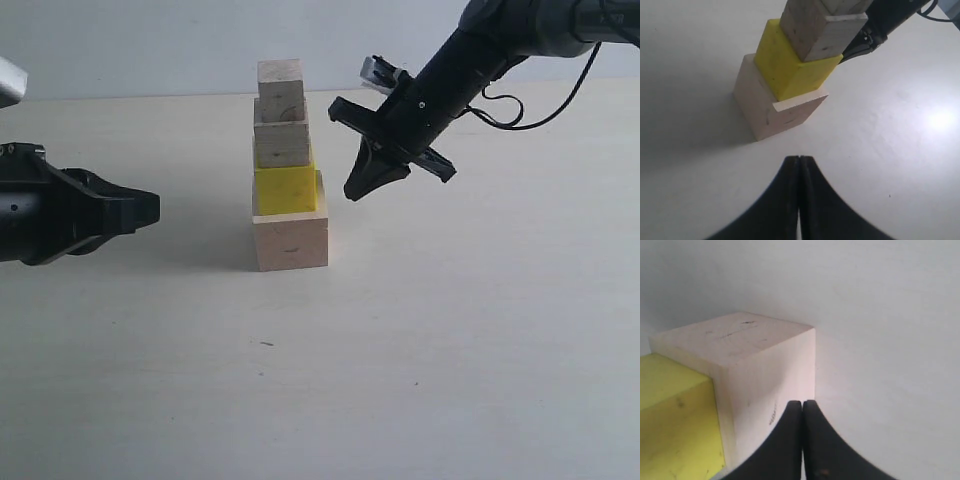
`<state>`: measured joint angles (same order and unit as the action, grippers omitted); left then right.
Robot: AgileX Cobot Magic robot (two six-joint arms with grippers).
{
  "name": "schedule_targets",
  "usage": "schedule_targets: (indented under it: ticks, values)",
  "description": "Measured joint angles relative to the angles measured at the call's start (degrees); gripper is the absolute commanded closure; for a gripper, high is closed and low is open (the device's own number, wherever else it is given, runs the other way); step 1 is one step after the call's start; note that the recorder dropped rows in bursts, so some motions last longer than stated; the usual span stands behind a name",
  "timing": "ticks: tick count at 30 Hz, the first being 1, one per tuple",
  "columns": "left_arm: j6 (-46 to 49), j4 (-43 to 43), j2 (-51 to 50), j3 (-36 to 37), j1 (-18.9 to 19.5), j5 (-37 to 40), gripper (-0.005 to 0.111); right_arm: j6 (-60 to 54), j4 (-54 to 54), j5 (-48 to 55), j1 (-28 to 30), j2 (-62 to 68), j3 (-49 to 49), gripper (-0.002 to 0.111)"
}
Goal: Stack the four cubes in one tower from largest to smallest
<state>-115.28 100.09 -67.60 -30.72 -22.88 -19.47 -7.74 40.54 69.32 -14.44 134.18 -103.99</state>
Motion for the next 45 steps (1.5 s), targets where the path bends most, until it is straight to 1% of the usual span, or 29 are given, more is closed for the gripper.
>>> schedule_targets:
  ticks: [8, 14, 25, 45]
  values:
    - [0.78, 0.00, 0.00, 0.00, 0.00, 0.70, 0.107, -0.35, -0.22, -1.47, 0.00, -1.03, 5.48, 0.108]
    - [0.87, 0.00, 0.00, 0.00, 0.00, 0.91, 0.107, -0.63, -0.23, -3.02, -0.08, -3.81, 6.58, 0.108]
    - [0.87, 0.00, 0.00, 0.00, 0.00, 0.46, 0.107, -6.06, 6.12, -5.95, -0.08, -5.05, 14.91, 0.108]
    - [0.87, 0.00, 0.00, 0.00, 0.00, 0.31, 0.107, -9.55, 10.45, -6.66, -0.12, -5.80, 15.54, 0.108]
